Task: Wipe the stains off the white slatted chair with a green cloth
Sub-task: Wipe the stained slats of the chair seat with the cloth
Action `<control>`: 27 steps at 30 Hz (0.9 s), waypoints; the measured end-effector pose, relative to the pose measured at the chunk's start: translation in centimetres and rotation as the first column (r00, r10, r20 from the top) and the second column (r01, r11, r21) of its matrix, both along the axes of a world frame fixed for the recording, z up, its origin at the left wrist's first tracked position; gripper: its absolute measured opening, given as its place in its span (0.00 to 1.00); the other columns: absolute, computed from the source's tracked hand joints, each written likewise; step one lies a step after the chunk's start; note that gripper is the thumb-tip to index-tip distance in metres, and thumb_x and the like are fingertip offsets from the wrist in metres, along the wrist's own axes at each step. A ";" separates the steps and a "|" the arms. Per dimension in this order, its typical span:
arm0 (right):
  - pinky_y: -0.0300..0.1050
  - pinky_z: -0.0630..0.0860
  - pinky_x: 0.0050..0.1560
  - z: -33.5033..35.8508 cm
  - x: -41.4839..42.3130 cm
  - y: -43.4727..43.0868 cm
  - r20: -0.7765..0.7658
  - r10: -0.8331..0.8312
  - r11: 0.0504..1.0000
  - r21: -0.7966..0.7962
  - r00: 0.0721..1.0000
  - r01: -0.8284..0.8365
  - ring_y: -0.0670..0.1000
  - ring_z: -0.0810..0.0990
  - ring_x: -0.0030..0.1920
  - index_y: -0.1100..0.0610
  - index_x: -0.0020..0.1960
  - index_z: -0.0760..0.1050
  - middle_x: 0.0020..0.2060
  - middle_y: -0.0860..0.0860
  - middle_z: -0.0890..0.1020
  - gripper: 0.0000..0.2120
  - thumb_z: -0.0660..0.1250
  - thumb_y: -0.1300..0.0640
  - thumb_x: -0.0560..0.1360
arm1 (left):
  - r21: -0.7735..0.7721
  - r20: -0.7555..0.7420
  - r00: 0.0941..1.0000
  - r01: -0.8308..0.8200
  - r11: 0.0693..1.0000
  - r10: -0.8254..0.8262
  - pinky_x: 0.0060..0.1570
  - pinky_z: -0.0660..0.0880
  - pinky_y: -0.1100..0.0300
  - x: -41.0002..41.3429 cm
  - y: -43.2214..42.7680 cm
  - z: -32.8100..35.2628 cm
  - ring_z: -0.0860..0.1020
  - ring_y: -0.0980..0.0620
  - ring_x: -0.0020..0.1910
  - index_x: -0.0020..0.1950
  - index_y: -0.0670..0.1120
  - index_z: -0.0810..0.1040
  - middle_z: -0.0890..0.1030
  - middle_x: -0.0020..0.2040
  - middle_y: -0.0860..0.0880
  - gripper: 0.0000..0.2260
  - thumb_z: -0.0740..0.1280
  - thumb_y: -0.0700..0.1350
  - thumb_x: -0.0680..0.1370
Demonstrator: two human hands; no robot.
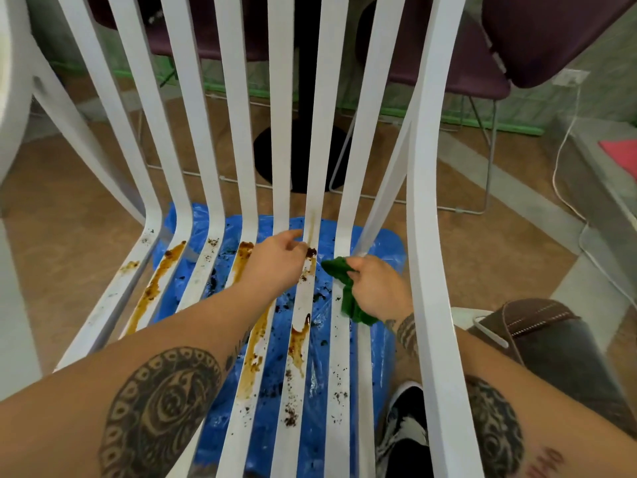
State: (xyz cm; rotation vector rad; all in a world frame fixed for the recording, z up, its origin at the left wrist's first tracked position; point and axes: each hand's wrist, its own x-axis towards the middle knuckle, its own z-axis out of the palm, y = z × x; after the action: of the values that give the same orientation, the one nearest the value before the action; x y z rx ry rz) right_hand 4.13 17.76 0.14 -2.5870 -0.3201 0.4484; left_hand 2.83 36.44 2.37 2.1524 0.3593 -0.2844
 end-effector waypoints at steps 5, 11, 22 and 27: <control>0.30 0.65 0.35 -0.1 -1.5 -0.8 -0.126 0.069 0.996 -0.053 0.990 -0.076 0.50 0.76 0.43 0.50 0.66 0.79 0.46 0.50 0.78 0.17 0.58 0.61 0.83 | -0.043 -0.022 0.999 -0.034 0.998 0.033 0.35 0.78 0.54 -0.8 0.3 -0.5 0.76 0.49 0.34 0.77 0.53 0.68 0.80 0.37 0.50 0.20 0.58 0.49 0.85; 0.29 0.71 0.36 0.6 -2.2 -1.9 -0.191 -0.041 0.996 0.070 0.981 0.055 0.52 0.80 0.42 0.55 0.64 0.79 0.46 0.53 0.82 0.13 0.61 0.59 0.83 | 0.033 -0.004 0.999 0.037 0.999 -0.037 0.27 0.76 0.57 -1.7 0.4 -0.7 0.73 0.51 0.28 0.73 0.57 0.73 0.83 0.52 0.50 0.17 0.57 0.45 0.85; 0.38 0.64 0.44 -0.1 -9.3 -1.4 -0.089 0.062 0.995 -0.067 0.994 -0.068 0.56 0.77 0.49 0.52 0.72 0.74 0.54 0.58 0.78 0.18 0.56 0.59 0.84 | 0.147 -0.031 0.995 0.099 0.984 -0.095 0.19 0.67 0.68 -7.0 0.6 -0.4 0.71 0.60 0.18 0.69 0.58 0.77 0.73 0.74 0.48 0.15 0.63 0.46 0.84; 0.50 0.78 0.49 1.3 -8.7 -1.7 -0.182 0.152 0.983 -0.075 0.971 -0.168 0.59 0.82 0.46 0.56 0.60 0.81 0.46 0.59 0.83 0.12 0.61 0.55 0.83 | 0.123 -0.001 0.989 0.144 0.982 -0.145 0.44 0.78 0.60 -9.8 -0.1 0.8 0.81 0.48 0.55 0.67 0.56 0.79 0.77 0.70 0.48 0.13 0.66 0.46 0.83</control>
State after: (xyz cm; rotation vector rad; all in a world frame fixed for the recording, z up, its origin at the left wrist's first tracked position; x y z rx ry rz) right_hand -4.55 16.08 1.47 -2.5953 -0.4577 0.7602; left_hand -6.97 36.29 3.13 2.3047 0.2208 -0.3440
